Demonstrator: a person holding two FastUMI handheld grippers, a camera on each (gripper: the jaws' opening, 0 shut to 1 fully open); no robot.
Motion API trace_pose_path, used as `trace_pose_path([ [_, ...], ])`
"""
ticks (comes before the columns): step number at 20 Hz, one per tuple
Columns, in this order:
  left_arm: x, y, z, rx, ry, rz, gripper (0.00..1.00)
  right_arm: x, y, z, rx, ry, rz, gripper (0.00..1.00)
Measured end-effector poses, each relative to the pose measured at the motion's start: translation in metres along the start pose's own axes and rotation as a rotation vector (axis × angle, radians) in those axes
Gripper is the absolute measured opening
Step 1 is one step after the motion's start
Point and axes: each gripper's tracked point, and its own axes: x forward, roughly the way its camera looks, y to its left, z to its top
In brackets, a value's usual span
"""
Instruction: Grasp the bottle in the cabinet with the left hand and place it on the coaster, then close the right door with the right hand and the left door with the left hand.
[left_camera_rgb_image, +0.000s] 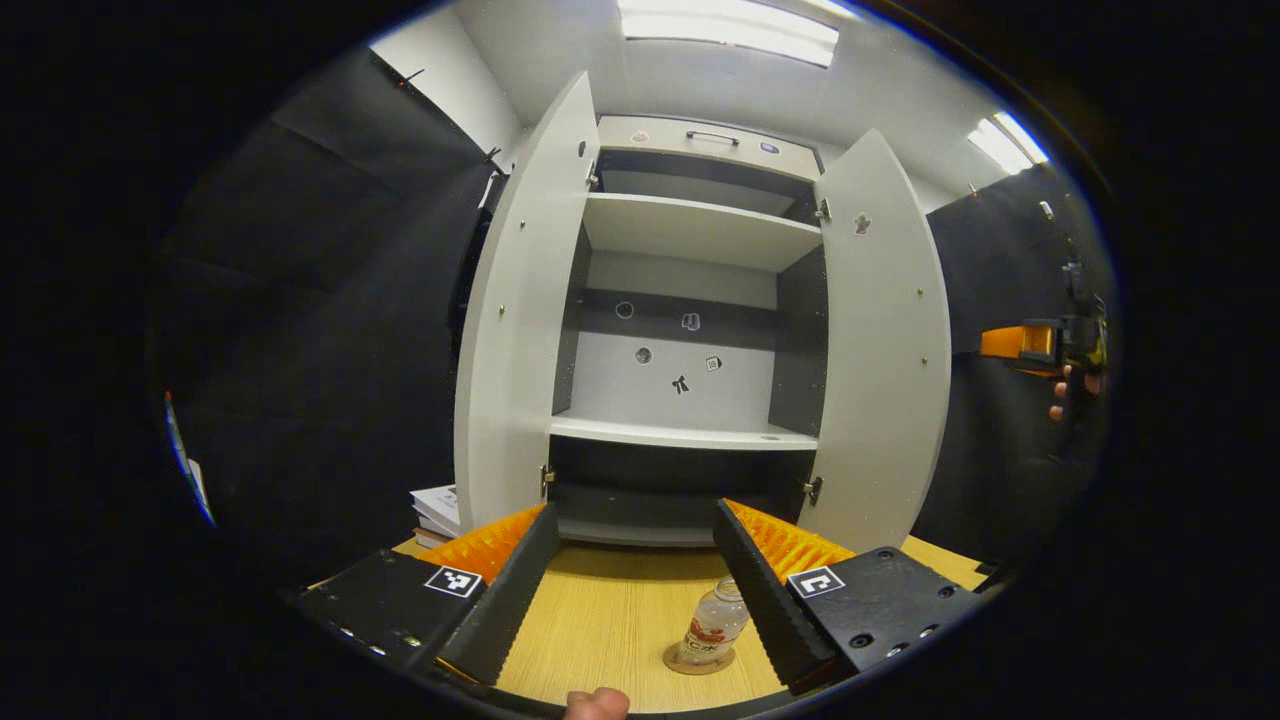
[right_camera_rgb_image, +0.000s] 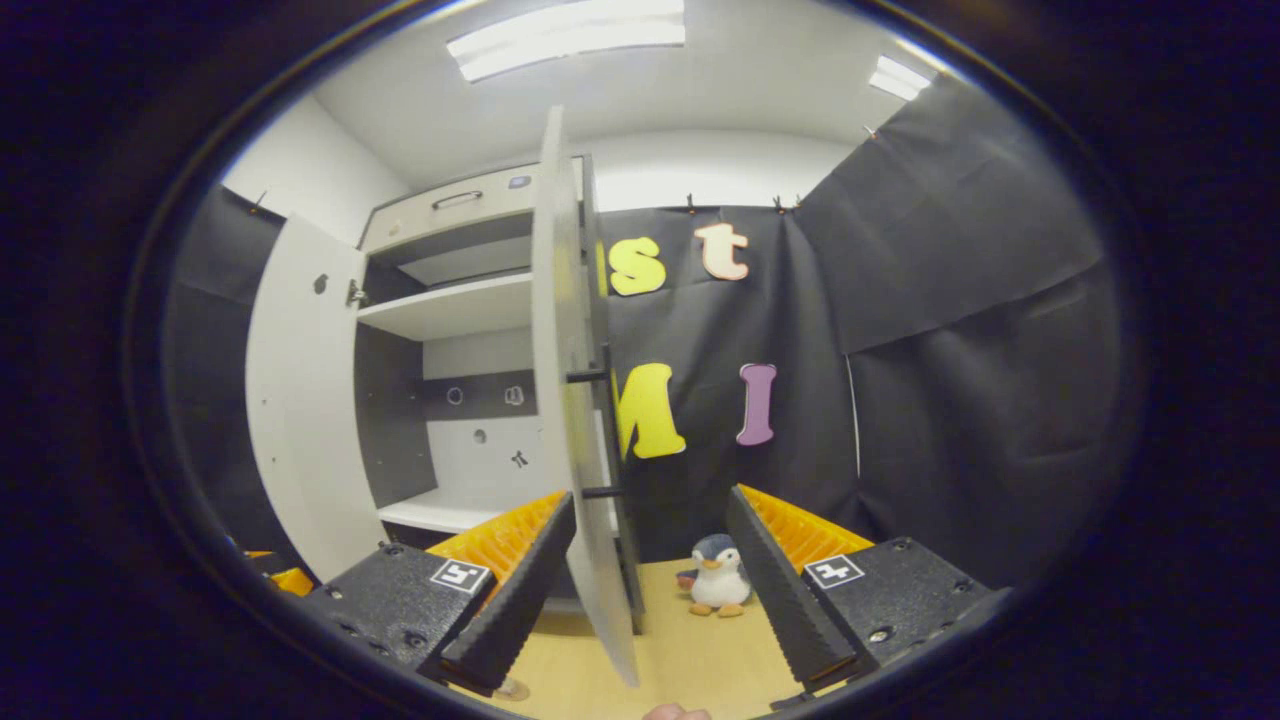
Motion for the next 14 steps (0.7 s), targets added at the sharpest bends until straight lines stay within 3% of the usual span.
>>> trace_pose_path([
  [7, -0.005, 0.002, -0.011, -0.012, 0.026, 0.007, 0.95, 0.065, -0.036, -0.003, 0.015, 0.030, -0.059, 0.99],
  [9, -0.004, 0.000, -0.019, -0.005, 0.043, 0.007, 0.95, 0.074, -0.031, -0.010, 0.007, 0.030, -0.054, 0.94],
  [10, -0.004, -0.001, -0.022, -0.004, 0.052, 0.005, 0.95, 0.075, -0.026, -0.013, -0.002, 0.038, -0.045, 0.99],
  [14, -0.005, -0.006, -0.024, -0.016, 0.054, -0.004, 0.95, 0.075, -0.020, -0.012, -0.085, 0.026, -0.054, 0.98],
])
